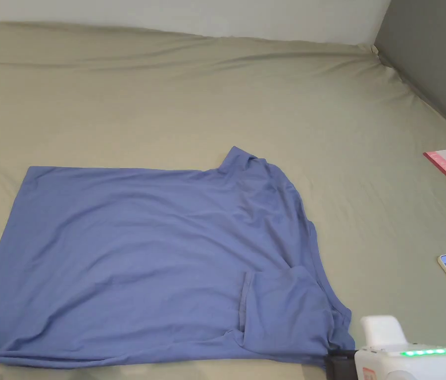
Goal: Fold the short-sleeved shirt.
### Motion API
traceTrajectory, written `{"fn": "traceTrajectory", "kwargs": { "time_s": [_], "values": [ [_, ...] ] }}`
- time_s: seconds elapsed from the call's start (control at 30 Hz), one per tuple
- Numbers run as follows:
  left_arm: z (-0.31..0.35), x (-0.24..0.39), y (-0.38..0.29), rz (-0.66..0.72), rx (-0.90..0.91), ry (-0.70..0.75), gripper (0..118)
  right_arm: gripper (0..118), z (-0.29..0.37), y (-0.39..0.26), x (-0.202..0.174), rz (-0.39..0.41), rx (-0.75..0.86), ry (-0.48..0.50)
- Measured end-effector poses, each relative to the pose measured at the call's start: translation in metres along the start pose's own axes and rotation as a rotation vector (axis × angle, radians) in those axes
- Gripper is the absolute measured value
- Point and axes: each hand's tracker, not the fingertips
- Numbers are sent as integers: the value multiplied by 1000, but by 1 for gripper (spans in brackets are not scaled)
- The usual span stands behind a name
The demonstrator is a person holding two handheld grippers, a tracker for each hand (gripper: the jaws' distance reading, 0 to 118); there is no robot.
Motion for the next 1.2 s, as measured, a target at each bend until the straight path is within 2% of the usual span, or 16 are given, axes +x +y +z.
{"fn": "traceTrajectory", "kwargs": {
  "time_s": [0.1,0.2,0.3,0.33,0.37,0.43,0.5,0.73,0.9,1.1,1.2],
  "values": [
    [1,1,-2,7,-17,9,3,107,-10,-2,-5,13,10,8],
    [2,1,-3,12,-26,17,3,95,-14,1,-8,0,34,32],
    [1,4,-5,3,-35,24,3,34,-23,6,-11,33,47,40],
    [1,4,-4,0,-37,24,3,6,-27,6,-11,69,41,70],
    [0,5,-4,-3,-40,24,3,5,-26,6,-14,65,62,111],
    [-1,5,-5,-3,-45,28,3,4,-20,4,-17,53,87,75],
    [2,2,-5,15,-37,18,3,4,-5,1,-19,51,140,91],
    [14,-18,1,163,85,-59,3,4,41,-2,5,-103,321,208],
    [11,-16,29,173,122,-77,3,4,38,32,22,-181,338,231],
    [-21,-17,75,198,120,-87,3,4,22,90,25,-283,311,268],
    [-47,-16,97,210,83,-96,3,4,5,120,17,-276,281,241]
  ]
}}
